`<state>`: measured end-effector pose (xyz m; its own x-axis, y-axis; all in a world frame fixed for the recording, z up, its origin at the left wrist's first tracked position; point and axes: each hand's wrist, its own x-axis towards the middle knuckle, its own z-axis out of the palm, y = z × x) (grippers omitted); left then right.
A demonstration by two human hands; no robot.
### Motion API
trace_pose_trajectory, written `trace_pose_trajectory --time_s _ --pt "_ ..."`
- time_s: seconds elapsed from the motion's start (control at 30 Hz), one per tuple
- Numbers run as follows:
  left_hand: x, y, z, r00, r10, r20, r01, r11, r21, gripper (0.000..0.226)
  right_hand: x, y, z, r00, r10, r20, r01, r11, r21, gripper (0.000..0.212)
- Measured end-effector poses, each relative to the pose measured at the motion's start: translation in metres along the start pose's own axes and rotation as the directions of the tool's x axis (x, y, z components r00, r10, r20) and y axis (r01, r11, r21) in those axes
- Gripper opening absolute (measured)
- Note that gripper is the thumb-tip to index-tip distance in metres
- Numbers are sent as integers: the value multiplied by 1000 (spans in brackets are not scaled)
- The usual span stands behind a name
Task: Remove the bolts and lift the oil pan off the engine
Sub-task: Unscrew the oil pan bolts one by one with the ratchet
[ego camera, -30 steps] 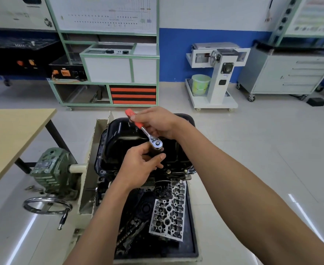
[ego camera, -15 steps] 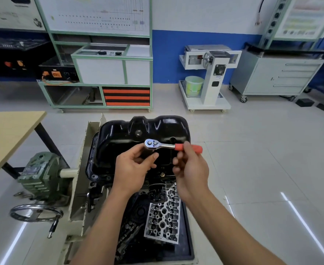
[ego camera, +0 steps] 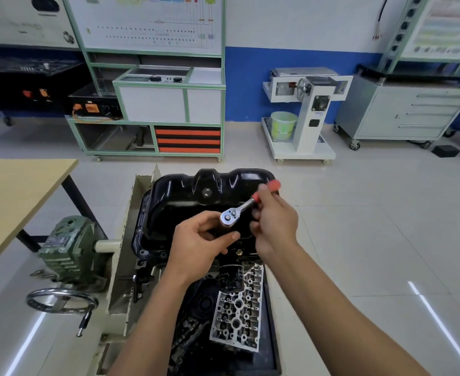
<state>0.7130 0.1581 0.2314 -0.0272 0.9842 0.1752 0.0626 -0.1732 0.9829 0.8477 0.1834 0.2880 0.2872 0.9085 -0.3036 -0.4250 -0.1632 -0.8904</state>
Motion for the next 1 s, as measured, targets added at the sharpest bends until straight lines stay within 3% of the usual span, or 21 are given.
trace_pose_trajectory --time_s 0.1,0.23,0.4,0.47,0.57,0.63,0.7,0.83,1.0 --pt "0 -1 1 992 -4 123 -4 998 65 25 15 -10 32 981 -55 185 97 969 -226 14" --pt "4 -4 -4 994 -28 109 19 996 84 13 14 -13 61 885 -42 463 295 821 -489 9" --pt "5 -6 -10 990 -88 114 76 991 108 9 10 -11 68 666 99 739 530 635 -562 20" --pt "4 -5 -8 988 -93 120 80 991 107 10 9 -10 66 634 141 760 551 607 -572 19" --pt "1 -5 -5 993 -79 91 73 995 63 9 9 -7 62 749 58 660 399 755 -520 12" --pt "0 -5 -3 996 -54 65 51 998 45 11 11 -3 59 889 -18 457 233 877 -419 15" --pt "2 -6 -2 999 -33 41 32 998 46 12 14 0 52 971 -34 235 97 961 -260 22" --pt "7 -8 0 1000 -21 -4 21 997 74 10 14 0 27 999 35 6 -35 999 -2 27" --pt "11 -7 -1 999 -7 -48 11 997 82 9 -11 9 -14 995 86 -52 -76 984 161 15"
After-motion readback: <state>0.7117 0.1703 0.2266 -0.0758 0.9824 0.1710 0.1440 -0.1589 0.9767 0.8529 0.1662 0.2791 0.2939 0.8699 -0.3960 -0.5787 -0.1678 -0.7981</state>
